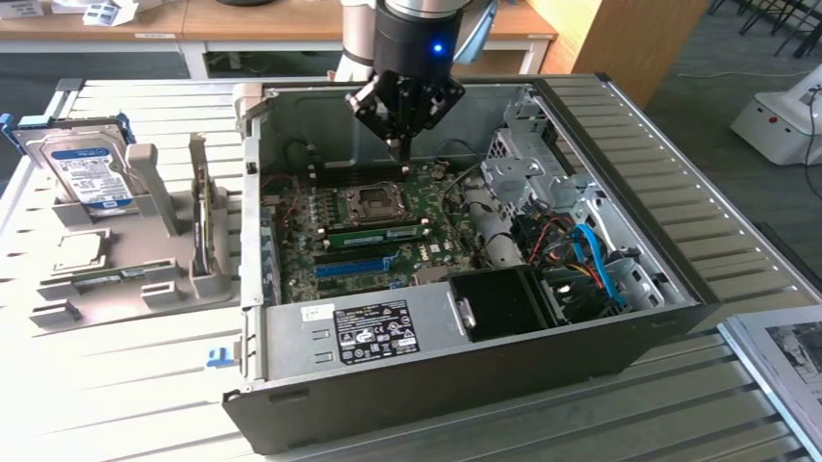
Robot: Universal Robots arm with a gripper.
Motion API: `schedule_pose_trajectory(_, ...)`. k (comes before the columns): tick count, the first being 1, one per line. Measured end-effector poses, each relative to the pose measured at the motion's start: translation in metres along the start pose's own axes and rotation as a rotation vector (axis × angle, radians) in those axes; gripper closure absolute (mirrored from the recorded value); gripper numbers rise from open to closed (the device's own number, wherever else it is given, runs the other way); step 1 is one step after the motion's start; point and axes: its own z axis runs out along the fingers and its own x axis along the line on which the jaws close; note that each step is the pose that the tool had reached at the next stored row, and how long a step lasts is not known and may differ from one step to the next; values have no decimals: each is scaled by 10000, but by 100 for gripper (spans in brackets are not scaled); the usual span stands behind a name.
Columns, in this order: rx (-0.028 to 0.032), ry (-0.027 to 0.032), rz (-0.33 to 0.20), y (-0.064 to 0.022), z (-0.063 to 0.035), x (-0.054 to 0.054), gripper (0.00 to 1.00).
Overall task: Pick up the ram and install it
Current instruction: 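Press down the ram until it locks into place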
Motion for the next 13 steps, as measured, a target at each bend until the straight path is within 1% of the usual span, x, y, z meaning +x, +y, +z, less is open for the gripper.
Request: schedule_pose_trajectory(13,35,-114,2368,0,7,0,90)
